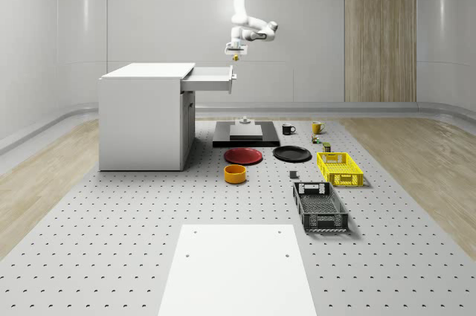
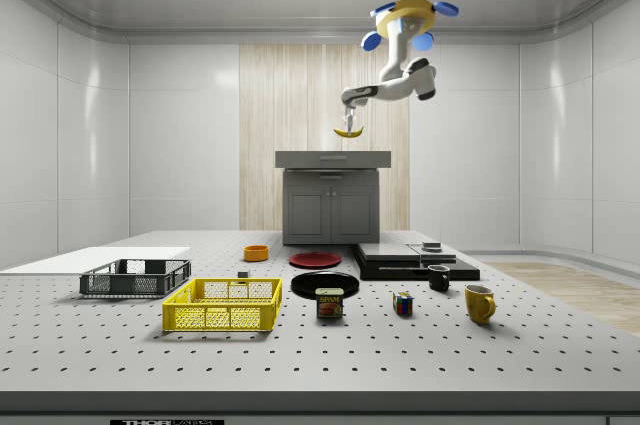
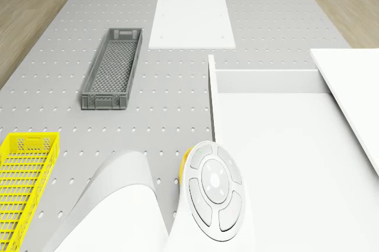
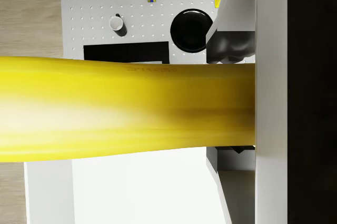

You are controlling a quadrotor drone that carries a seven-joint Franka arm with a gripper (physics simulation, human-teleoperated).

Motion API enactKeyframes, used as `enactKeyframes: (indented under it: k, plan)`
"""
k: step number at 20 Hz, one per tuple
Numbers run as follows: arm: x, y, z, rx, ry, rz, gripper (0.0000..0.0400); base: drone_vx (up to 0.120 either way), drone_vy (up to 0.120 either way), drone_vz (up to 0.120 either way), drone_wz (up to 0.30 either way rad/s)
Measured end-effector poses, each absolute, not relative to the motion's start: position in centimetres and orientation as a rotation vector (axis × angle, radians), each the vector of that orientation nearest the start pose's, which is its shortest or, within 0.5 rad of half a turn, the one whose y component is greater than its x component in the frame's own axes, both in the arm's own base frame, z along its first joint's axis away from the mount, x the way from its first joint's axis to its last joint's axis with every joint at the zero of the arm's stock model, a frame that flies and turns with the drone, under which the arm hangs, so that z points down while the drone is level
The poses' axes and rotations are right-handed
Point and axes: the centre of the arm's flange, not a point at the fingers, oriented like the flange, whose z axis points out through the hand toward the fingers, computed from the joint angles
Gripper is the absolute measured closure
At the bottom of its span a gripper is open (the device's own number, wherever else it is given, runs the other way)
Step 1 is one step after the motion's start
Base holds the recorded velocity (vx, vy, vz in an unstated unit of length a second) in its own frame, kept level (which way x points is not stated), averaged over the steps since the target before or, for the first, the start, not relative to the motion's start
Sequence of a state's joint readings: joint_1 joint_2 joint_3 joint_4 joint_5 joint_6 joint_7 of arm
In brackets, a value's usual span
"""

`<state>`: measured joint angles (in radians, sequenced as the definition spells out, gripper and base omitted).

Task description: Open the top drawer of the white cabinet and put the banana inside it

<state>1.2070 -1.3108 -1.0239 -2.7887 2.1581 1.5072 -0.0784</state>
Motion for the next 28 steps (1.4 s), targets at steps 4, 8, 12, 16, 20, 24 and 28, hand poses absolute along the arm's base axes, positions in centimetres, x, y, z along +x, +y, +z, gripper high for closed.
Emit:
enactKeyframes:
  k: [4,8,12,16,20,24,28]
  plan:
    - [30.66,3.22,58.26,-0.010,-0.001,0.829,0.0199,-0.020,-0.120,0.020,0.000]
    - [30.66,3.22,58.26,-0.010,-0.001,0.829,0.0199,0.000,-0.120,0.000,0.000]
    - [30.66,3.22,58.26,-0.010,-0.001,0.829,0.0199,0.000,-0.120,0.000,0.000]
    - [30.66,3.22,58.26,-0.010,-0.001,0.829,0.0199,0.100,-0.120,0.000,0.000]
    - [30.66,3.22,58.26,-0.010,-0.001,0.829,0.0199,0.030,-0.120,0.000,0.000]
    - [30.66,3.22,58.26,-0.010,-0.001,0.829,0.0199,0.120,-0.120,0.000,0.000]
    - [30.66,3.22,58.26,-0.010,-0.001,0.829,0.0199,0.010,-0.120,-0.020,0.000]
